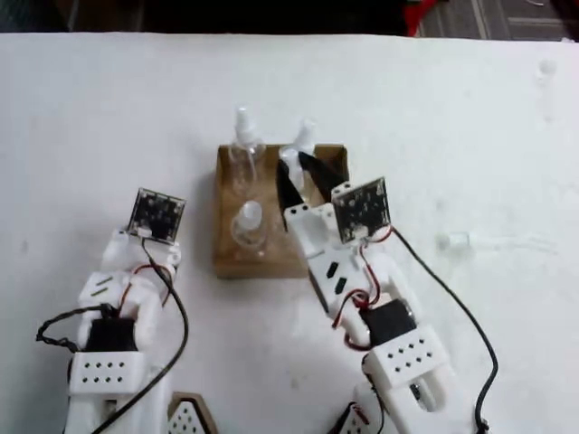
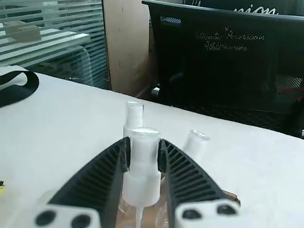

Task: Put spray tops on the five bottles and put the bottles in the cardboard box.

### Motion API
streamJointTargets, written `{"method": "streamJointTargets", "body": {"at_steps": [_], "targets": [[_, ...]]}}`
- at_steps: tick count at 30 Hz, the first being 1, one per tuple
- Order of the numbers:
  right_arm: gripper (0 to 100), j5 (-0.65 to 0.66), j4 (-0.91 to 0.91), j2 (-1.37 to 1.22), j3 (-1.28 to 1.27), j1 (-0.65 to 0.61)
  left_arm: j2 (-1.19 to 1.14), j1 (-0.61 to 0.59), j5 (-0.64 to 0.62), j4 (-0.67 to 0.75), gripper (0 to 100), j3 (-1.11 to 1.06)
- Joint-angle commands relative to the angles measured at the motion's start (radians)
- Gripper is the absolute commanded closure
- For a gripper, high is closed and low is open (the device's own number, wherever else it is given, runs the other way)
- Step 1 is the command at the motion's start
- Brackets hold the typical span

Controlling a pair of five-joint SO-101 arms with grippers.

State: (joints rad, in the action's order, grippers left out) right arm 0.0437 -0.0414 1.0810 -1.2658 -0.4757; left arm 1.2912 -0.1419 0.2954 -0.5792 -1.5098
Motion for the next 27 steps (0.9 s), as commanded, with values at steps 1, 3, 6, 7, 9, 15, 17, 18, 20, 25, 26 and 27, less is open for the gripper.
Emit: {"method": "streamJointTargets", "body": {"at_steps": [1, 3, 6, 7, 9, 15, 17, 18, 20, 25, 26, 27], "targets": [[97.7, -0.003, 0.027, 0.022, -0.002, -0.008, 0.015, 0.012, 0.012, 0.006, 97, 0.014], [97.7, -0.003, 0.028, 0.007, -0.003, -0.010, 0.015, 0.010, 0.012, 0.006, 97, 0.014], [97.7, -0.003, 0.031, -0.025, -0.003, -0.010, 0.015, 0.008, 0.012, 0.006, 97, 0.014], [97.7, -0.003, 0.042, -0.036, -0.003, -0.007, 0.015, 0.008, 0.012, 0.006, 97, 0.014], [97.7, -0.003, 0.065, -0.054, -0.005, -0.004, 0.015, 0.008, 0.012, 0.006, 97, 0.014], [97.7, -0.003, 0.059, -0.061, -0.005, -0.004, 0.015, 0.008, 0.012, 0.006, 97, 0.014], [97.7, -0.002, 0.056, -0.061, -0.005, -0.004, 0.015, 0.008, 0.012, 0.006, 97, 0.014], [97.7, -0.002, 0.048, -0.061, -0.005, -0.004, 0.015, 0.008, 0.012, 0.006, 97, 0.014], [97.6, -0.002, 0.022, -0.059, -0.003, -0.008, 0.015, 0.008, 0.012, 0.006, 97, 0.014], [91.3, -0.002, 0.015, -0.059, 0.002, -0.004, 0.015, 0.012, 0.012, 0.006, 97, 0.014], [89.2, -0.002, 0.015, -0.059, 0.002, -0.004, 0.015, 0.012, 0.012, 0.006, 97, 0.014], [87.9, -0.002, 0.013, -0.059, 0.002, -0.004, 0.015, 0.012, 0.012, 0.006, 97, 0.014]]}}
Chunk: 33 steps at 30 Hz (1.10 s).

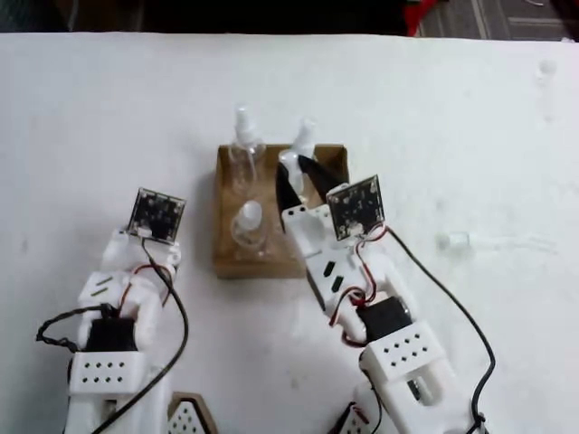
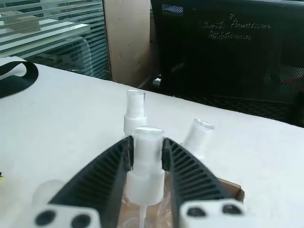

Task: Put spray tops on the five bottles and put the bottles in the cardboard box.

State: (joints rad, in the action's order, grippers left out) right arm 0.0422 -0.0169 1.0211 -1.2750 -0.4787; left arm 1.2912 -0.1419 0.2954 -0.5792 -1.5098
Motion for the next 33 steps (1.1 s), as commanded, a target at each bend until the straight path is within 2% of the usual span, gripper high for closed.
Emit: {"method": "streamJointTargets", "body": {"at_steps": [1, 15, 17, 24, 33], "targets": [[87.9, 0.000, -0.012, 0.001, 0.011, -0.002, 0.015, 0.012, 0.012, 0.006, 97, 0.014], [89.3, 0.000, -0.016, 0.001, 0.011, -0.007, 0.015, 0.008, 0.012, 0.006, 97, 0.014], [89.3, 0.000, -0.062, 0.001, 0.028, -0.005, 0.015, 0.008, 0.012, 0.006, 97, 0.014], [89.3, -0.008, -0.421, -0.010, 0.241, -0.008, 0.015, 0.007, 0.012, 0.006, 97, 0.014], [89.7, -0.002, -0.432, -0.012, 0.247, -0.008, 0.015, 0.008, 0.012, 0.006, 97, 0.014]]}}
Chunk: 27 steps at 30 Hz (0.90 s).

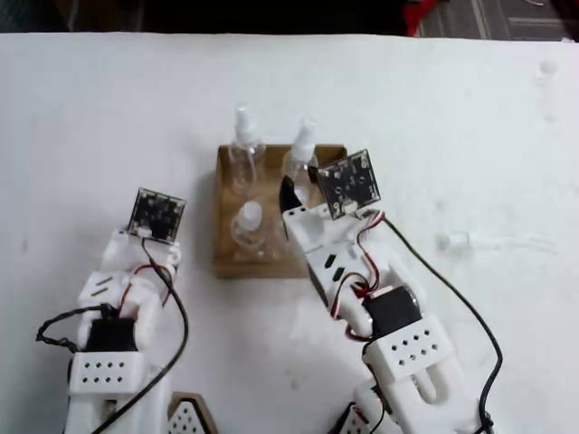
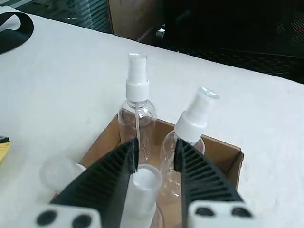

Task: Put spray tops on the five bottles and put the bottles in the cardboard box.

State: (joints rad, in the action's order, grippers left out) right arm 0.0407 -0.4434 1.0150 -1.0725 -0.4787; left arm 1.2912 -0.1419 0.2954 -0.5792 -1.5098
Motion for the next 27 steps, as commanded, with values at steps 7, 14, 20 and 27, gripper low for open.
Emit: {"method": "streamJointTargets", "body": {"at_steps": [7, 14, 20, 27], "targets": [[93.7, 0.002, -0.004, -0.005, 0.043, -0.010, 0.015, 0.007, 0.012, 0.006, 97, 0.014], [98.3, 0.003, 0.087, -0.004, -0.017, -0.008, 0.015, 0.008, 0.012, 0.006, 97, 0.014], [98.3, 0.130, 0.237, 0.007, -0.121, -0.051, 0.015, 0.007, 0.012, 0.006, 97, 0.014], [98.3, 0.157, 0.237, 0.007, -0.127, -0.085, 0.015, 0.007, 0.012, 0.006, 97, 0.014]]}}
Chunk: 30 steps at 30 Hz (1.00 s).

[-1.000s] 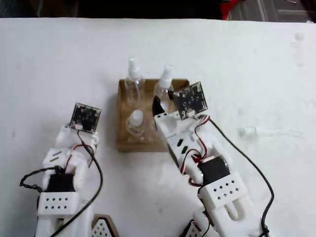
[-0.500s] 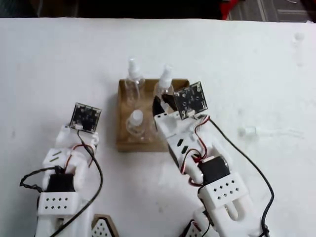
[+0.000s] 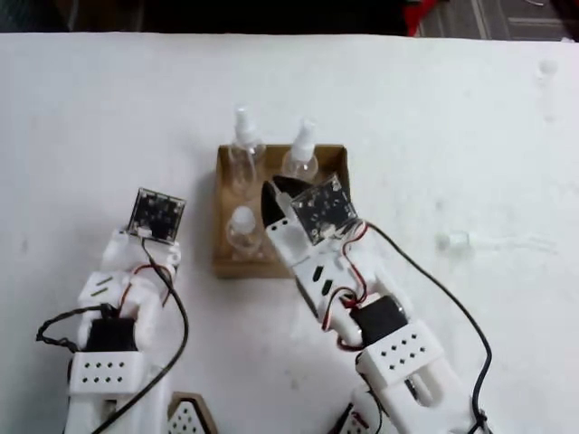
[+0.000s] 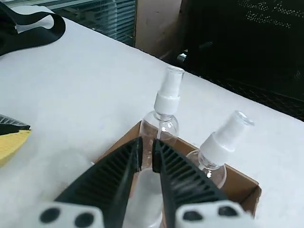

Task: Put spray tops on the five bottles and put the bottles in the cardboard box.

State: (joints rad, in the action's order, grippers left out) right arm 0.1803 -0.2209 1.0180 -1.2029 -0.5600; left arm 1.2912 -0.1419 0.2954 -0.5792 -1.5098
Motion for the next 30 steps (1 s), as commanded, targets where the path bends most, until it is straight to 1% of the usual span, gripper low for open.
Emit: {"method": "streamJointTargets", "body": {"at_steps": [1, 17, 25, 30], "targets": [[98.3, 0.018, 0.015, 0.004, 0.003, -0.004, 0.015, 0.007, 0.012, 0.006, 97, 0.014], [98.3, 0.018, -0.005, 0.005, 0.011, -0.004, 0.015, 0.008, 0.012, 0.006, 97, 0.015], [98.3, 0.018, 0.025, 0.113, 0.003, -0.004, 0.015, 0.013, 0.012, 0.006, 97, 0.015], [98.3, 0.018, 0.038, 0.081, 0.003, 0.041, 0.015, 0.008, 0.012, 0.006, 97, 0.015]]}}
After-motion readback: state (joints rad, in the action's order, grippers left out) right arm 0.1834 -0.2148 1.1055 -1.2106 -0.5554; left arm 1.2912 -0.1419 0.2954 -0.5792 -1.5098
